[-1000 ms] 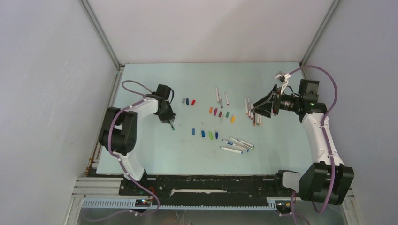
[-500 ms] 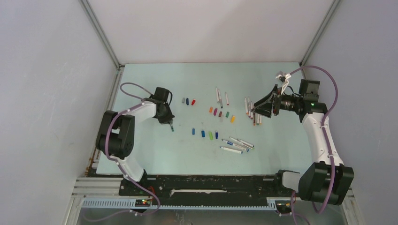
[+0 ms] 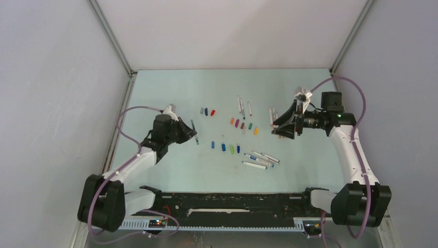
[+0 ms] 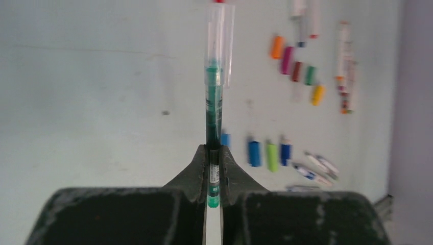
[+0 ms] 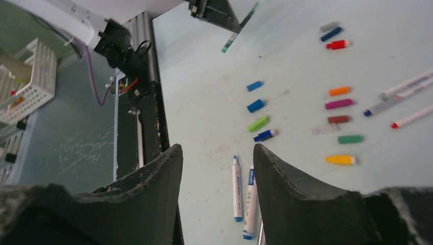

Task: Open the pen caps
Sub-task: Pick up the pen from the center of the board.

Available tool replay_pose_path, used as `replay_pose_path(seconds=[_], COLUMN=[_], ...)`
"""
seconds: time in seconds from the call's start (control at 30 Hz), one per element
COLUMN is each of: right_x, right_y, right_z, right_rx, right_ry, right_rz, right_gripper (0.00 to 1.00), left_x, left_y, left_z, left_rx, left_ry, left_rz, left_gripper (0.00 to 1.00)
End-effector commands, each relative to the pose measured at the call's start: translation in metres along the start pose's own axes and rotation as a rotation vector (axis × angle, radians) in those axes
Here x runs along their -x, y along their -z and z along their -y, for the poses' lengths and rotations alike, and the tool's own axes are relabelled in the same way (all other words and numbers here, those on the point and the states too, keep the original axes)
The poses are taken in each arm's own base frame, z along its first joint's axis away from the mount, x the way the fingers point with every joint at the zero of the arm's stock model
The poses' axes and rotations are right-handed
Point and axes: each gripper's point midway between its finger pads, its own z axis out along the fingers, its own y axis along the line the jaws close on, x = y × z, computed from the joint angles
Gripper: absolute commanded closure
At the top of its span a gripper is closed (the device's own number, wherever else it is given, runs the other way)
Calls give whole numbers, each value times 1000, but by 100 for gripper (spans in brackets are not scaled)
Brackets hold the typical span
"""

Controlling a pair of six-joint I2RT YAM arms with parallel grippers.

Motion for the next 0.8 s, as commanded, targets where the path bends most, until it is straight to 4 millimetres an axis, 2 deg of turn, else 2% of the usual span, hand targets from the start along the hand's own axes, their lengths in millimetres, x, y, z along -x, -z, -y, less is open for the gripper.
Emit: replay_pose_path(seconds=[0.0,0.17,0.33,0.43,0.57,0.77], right_x=[-9,-24,-19,-17,-17,-6], right_y=[-14,-30,-38,-41,-47,-42], right_z=[-34,-60,-66,-62,-44,-46], right_rx=[142,277,340,335,229,229], right_ry=[169,201,129,73,-30,-62], right_rz=[-17,-29,10,0,-8,14], right_gripper=[44,40,39,34,33,33], left_x=[24,20,12,6,-4,-24], left_y=[35,75,96,104,104,96], left_z=[92,160,219,253,283,306], left_rx=[-442,-737,-900,-979,-1030,-1076], left_ry=[-45,-103,-160,-182,-205,-222], left_rz=[173,235,242,246,238,203], left_gripper=[100,100,100,100,100,100])
